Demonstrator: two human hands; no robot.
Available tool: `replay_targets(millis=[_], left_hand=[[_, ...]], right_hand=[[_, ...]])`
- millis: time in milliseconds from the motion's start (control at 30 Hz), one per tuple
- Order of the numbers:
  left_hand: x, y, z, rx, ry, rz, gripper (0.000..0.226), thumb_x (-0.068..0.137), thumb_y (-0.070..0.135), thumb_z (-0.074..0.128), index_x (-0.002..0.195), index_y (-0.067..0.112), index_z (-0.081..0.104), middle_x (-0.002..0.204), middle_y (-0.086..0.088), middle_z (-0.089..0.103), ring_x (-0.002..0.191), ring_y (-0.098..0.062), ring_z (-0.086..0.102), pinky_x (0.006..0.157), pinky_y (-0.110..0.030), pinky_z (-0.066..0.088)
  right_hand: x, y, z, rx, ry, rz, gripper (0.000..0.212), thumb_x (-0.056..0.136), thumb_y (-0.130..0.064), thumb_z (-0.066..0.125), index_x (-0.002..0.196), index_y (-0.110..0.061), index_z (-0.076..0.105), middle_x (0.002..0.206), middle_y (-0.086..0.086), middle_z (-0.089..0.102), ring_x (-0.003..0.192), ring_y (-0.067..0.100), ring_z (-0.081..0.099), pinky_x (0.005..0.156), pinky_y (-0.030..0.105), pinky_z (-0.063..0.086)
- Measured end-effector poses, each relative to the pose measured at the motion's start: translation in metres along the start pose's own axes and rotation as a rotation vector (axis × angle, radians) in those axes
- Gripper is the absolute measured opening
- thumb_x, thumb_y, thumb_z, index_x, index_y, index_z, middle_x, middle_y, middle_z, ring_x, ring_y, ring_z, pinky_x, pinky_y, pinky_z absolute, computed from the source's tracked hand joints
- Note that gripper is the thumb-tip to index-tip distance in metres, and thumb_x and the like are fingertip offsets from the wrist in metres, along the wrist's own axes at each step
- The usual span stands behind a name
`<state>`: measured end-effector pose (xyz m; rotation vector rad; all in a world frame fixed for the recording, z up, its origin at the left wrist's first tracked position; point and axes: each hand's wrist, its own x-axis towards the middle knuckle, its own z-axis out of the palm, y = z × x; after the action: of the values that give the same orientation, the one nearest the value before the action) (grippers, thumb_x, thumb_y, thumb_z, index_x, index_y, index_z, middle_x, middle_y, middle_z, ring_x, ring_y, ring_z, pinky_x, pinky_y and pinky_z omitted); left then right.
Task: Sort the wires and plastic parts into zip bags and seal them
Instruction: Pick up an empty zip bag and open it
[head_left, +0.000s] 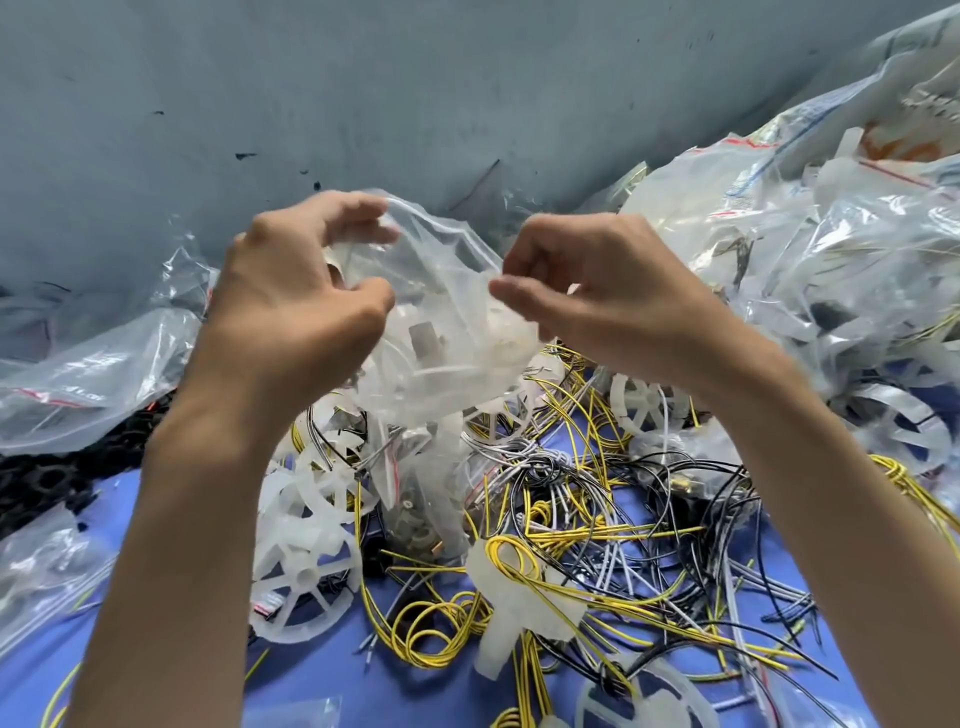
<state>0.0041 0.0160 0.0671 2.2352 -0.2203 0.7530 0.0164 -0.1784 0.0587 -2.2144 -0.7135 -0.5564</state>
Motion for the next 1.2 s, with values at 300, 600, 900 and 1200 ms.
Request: replay_targets(millis=[300,600,900,1200], left_hand=[[0.009,-0.010,-0.011,-0.015,0.328,-0.023,0.045,0.068,0.024,0.049,0.108,0.042,0.060,0.083,0.047,0.057,0.056,0.008,0.047,0.073,-0.023,0.051],[0.009,-0.016,-0.014,0.005,0.423,0.025,0.052,0.067,0.028,0.043,0.116,0.044,0.049,0.099,0.033,0.062,0.052,-0.001,0.040,0.074,-0.036,0.052],[0.006,-0.005,-0.007,0.025,0.362,0.010,0.047,0.069,0.020,0.046,0.112,0.034,0.060,0.098,0.023,0.065,0.049,-0.003,0.041,0.073,-0.032,0.050],[0.000,0.003,-0.007,0.054,0.150,0.024,0.046,0.073,0.014,0.055,0.114,0.035,0.062,0.093,0.033,0.061,0.047,0.003,0.045,0.053,0.002,0.033]], right_hand=[[0.002,0.012,0.028,-0.063,-0.199,0.152,0.043,0.098,-0.047,0.032,0.113,-0.015,0.056,0.106,0.002,0.056,0.100,0.014,0.050,0.078,0.022,0.034],[-0.016,0.027,0.059,-0.424,-0.958,0.095,0.069,0.093,-0.049,0.048,0.150,-0.029,0.014,0.159,-0.010,0.001,0.144,0.018,0.015,0.114,0.040,0.021],[-0.014,0.035,0.061,-0.462,-0.614,0.009,0.028,0.086,-0.004,0.061,0.109,-0.019,0.067,0.116,0.003,0.058,0.102,0.024,0.058,0.085,0.041,0.052],[0.004,0.027,0.011,-0.224,-0.013,0.050,0.016,0.079,-0.021,0.075,0.093,-0.016,0.071,0.056,-0.023,0.049,0.051,-0.004,0.054,0.054,0.012,0.042]])
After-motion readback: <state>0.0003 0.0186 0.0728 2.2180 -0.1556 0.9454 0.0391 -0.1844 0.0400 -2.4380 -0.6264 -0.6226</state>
